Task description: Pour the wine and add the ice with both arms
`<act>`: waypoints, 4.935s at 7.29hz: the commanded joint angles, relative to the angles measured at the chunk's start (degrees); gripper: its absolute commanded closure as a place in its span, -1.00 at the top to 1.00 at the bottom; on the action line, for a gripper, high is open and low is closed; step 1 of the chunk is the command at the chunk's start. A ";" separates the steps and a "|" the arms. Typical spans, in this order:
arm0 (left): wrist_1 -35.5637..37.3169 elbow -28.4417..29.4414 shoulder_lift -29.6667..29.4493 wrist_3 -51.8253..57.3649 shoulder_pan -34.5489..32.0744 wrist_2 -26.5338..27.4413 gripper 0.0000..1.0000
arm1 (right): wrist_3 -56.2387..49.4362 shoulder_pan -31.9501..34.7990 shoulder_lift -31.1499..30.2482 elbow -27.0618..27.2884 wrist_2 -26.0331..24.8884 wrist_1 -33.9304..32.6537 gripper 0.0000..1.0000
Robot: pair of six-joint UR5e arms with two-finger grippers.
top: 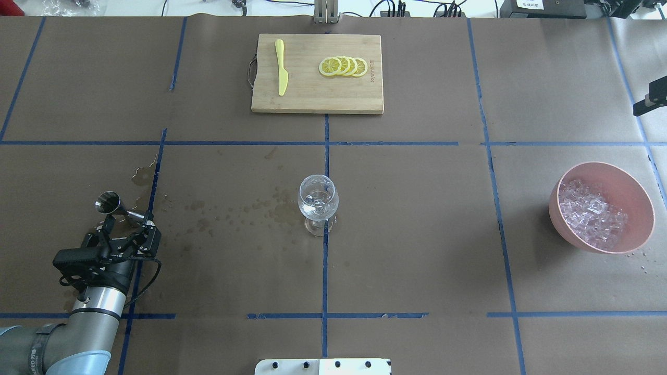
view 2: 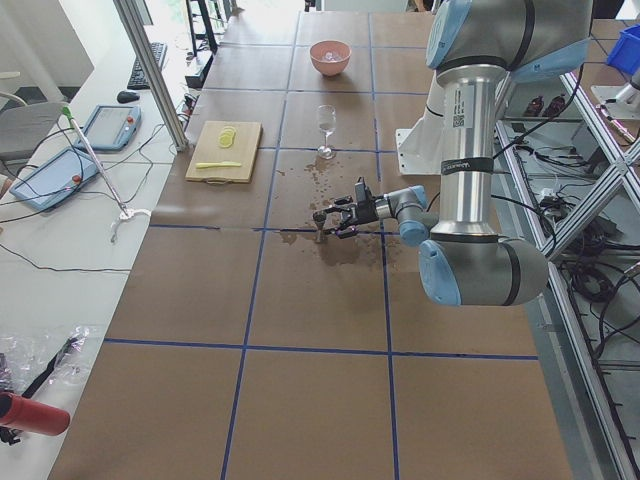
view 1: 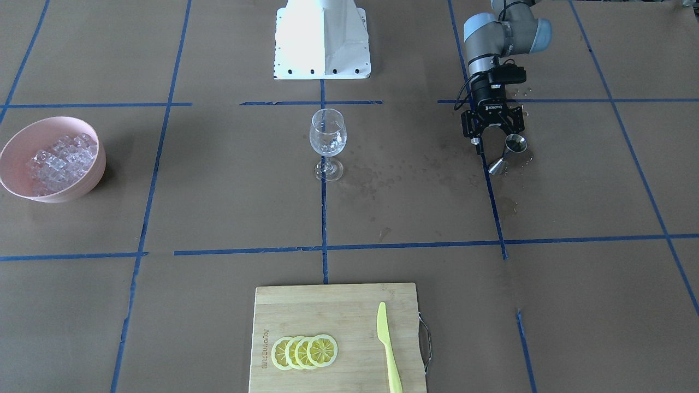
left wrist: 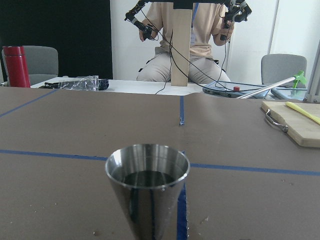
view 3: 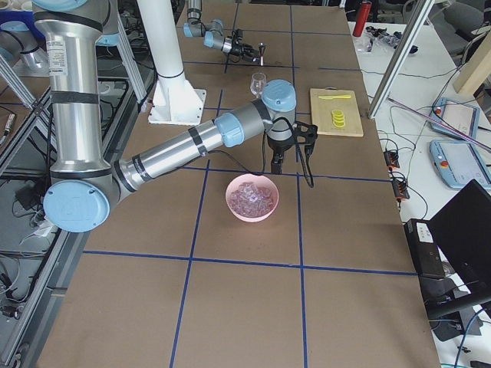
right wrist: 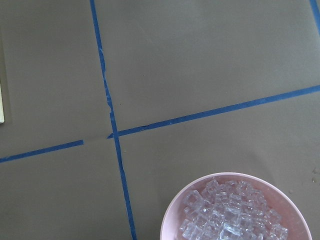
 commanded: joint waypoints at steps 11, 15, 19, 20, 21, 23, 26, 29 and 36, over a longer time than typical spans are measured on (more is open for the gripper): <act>-0.59 0.81 -1.43 -1.89 -3.89 0.20 -1.00 | 1.99 -1.77 -0.01 1.36 -0.25 0.00 1.00; -0.76 -2.45 -4.92 10.47 -7.32 0.11 -1.00 | 1.99 -4.22 -0.27 1.54 -4.03 0.17 1.00; -1.55 -5.44 -12.84 23.55 -9.60 -0.06 -1.00 | 1.90 -4.84 -0.27 1.45 -5.25 0.18 1.00; -3.73 -5.36 -14.60 29.78 -10.05 -0.15 -1.00 | 1.99 -5.63 -0.45 1.45 -6.31 0.35 1.00; -8.45 -5.36 -16.44 34.63 -10.14 -0.32 -1.00 | 1.90 -6.51 -0.71 1.54 -7.53 0.44 1.00; -12.36 -5.62 -19.97 47.01 -10.23 -3.64 -1.00 | 1.99 -8.35 -6.38 1.45 -10.00 7.59 1.00; -12.45 -5.80 -25.77 48.82 -9.53 -11.03 -1.00 | 7.33 -11.42 -11.08 1.36 -11.84 16.68 1.00; -12.37 -6.15 -28.24 55.48 -9.44 -18.61 -1.00 | 8.32 -12.67 -11.08 1.36 -12.64 17.31 1.00; -12.37 -6.05 -29.20 76.27 -5.68 -8.34 -1.00 | 10.96 -15.22 -11.52 1.28 -13.52 19.42 1.00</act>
